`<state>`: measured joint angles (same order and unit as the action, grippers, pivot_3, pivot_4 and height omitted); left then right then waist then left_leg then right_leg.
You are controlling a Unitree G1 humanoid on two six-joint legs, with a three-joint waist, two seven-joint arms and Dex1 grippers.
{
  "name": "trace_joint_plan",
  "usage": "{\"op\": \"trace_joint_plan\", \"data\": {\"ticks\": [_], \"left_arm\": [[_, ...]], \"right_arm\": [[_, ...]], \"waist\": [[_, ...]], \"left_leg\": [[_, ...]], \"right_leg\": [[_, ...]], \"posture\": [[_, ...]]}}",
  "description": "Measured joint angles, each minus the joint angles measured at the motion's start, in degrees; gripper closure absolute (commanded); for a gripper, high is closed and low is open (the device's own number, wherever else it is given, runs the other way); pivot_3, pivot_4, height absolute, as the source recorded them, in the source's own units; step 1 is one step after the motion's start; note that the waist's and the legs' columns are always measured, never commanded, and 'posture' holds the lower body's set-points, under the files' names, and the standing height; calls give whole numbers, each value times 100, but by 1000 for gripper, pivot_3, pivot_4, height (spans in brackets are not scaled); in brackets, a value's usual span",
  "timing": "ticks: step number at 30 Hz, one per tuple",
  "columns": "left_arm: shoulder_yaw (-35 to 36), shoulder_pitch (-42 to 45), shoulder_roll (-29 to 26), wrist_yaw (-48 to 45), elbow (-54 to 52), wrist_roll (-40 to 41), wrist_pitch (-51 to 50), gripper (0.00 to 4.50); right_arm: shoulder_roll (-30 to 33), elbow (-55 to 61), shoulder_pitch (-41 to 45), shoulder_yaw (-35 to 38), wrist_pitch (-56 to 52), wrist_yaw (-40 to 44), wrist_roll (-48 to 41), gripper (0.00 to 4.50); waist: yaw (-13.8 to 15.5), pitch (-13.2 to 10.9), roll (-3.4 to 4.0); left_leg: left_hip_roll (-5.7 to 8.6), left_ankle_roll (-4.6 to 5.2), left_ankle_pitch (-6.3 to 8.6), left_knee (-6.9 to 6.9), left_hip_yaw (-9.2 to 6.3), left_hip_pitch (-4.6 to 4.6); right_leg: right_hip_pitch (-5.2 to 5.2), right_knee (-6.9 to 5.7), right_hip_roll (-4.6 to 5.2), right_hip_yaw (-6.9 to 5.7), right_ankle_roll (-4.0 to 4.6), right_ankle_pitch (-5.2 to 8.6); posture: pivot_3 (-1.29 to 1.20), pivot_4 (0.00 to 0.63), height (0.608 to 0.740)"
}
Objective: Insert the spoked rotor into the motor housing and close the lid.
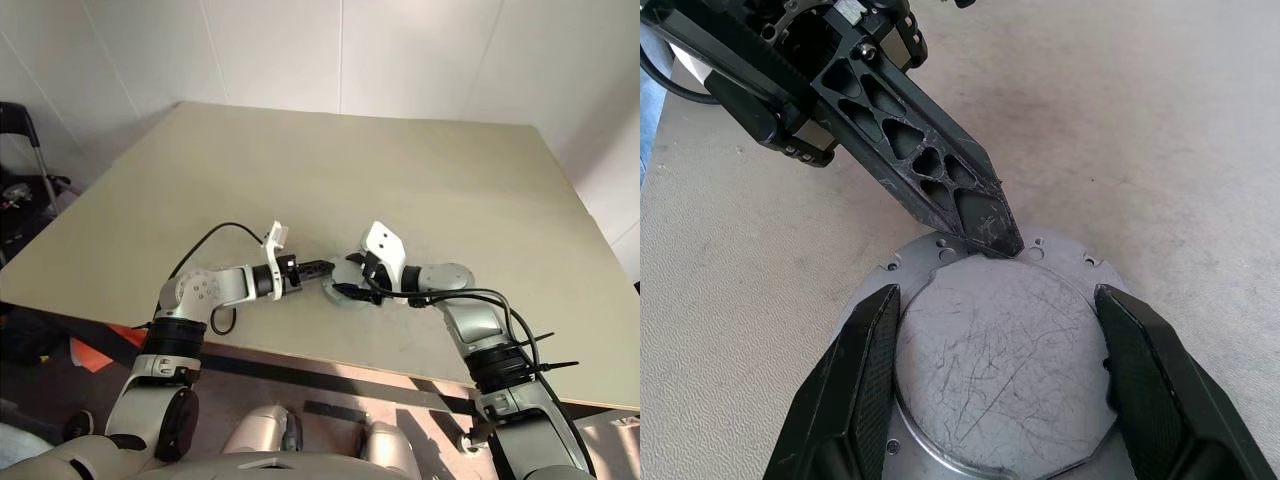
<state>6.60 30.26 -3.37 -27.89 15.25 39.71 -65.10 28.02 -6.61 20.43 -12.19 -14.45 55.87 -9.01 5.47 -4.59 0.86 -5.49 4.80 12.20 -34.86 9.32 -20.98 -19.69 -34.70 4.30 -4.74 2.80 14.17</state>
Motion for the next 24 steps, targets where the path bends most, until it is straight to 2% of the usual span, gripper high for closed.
{"op": "trace_joint_plan", "data": {"ticks": [3,7,8,12,17,24], "left_arm": [[0,0,1,3,1,0,2,4470],[-3,0,3,12,6,1,-2,4500],[-2,0,2,9,6,4,-4,4500],[5,9,-11,-4,3,13,18,4500],[2,61,-7,-10,48,13,46,4500],[-2,79,-26,-39,154,-7,153,4500]], "right_arm": [[-1,-1,16,0,-54,1,-10,1524],[-5,-9,70,78,-358,4,-138,154],[-4,2,69,131,-437,-5,-185,30],[-42,342,26,361,-849,-75,-541,30],[-54,1153,305,1262,-1941,-166,-1725,30],[188,1280,333,1875,-2885,-430,-2485,30]], "waist": [[0,0,0],[-1,-1,0],[-1,-1,-1],[3,-2,0],[18,-2,0],[27,-1,0]], "left_leg": [[0,0,0,1,0,0],[-1,-1,0,5,0,-1],[0,-1,0,7,0,-2],[0,0,0,28,1,-16],[0,0,-1,65,5,-18],[0,7,4,69,15,-25]], "right_leg": [[0,1,0,0,-1,0],[-3,2,0,0,-2,1],[-3,3,0,0,-3,1],[-25,8,0,1,14,-9],[-35,21,-1,0,36,-18],[-35,39,-1,0,34,-18]], "posture": [[0,0,740],[0,0,740],[0,0,740],[0,0,740],[0,0,740],[0,0,740]]}}
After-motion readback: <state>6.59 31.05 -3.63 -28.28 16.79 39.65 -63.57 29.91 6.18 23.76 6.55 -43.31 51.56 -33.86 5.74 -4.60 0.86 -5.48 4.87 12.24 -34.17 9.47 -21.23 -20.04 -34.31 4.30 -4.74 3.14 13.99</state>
